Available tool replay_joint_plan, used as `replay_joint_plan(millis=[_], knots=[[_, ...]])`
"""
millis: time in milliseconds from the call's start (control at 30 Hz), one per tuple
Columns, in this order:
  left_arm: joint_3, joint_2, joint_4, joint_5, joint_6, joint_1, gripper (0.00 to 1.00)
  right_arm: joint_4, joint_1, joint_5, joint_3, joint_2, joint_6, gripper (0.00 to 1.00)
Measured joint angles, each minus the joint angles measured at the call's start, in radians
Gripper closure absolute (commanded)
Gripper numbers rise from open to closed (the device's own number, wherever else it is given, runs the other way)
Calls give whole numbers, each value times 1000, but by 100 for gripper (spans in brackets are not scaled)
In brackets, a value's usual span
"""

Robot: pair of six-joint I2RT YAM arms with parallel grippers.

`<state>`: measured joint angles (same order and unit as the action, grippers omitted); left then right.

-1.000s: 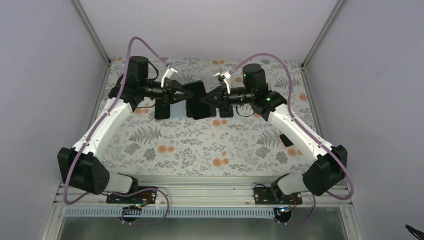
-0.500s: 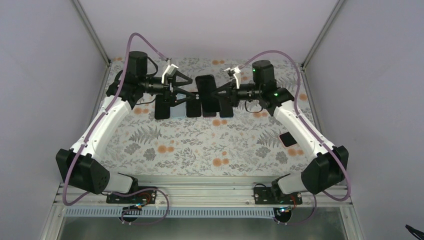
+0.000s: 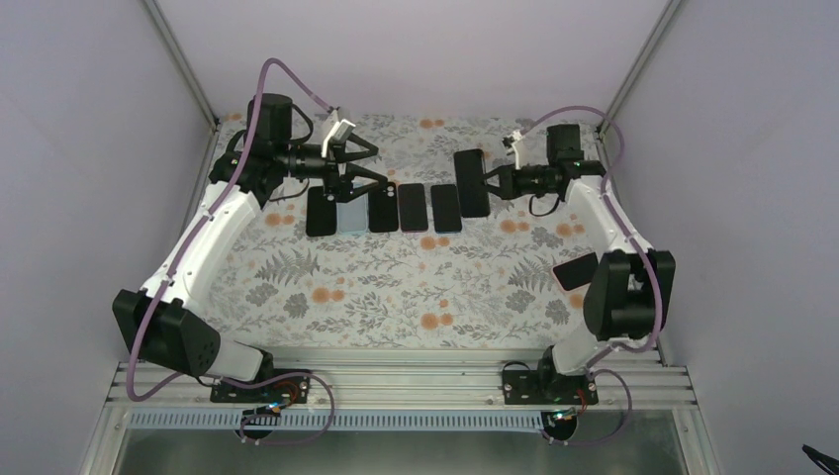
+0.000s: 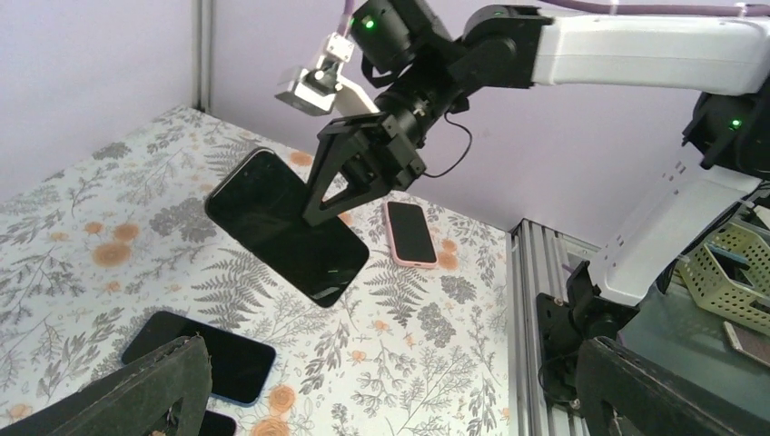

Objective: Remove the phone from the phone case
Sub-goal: Place the phone at the center of the board.

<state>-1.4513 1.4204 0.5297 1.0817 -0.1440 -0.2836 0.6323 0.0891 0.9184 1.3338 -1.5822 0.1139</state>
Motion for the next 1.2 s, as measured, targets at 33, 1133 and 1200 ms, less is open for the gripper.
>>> replay_joint_plan(millis=[33, 1133, 1200], knots=[[0, 0, 4, -3, -2, 0, 0, 15, -27, -5, 1, -28, 12, 96], [1, 23, 2, -16, 6, 0, 0, 155, -190, 66, 265, -629, 35, 94], [1, 27, 1, -16, 6, 0, 0, 155, -190, 73, 266, -644, 32, 93]])
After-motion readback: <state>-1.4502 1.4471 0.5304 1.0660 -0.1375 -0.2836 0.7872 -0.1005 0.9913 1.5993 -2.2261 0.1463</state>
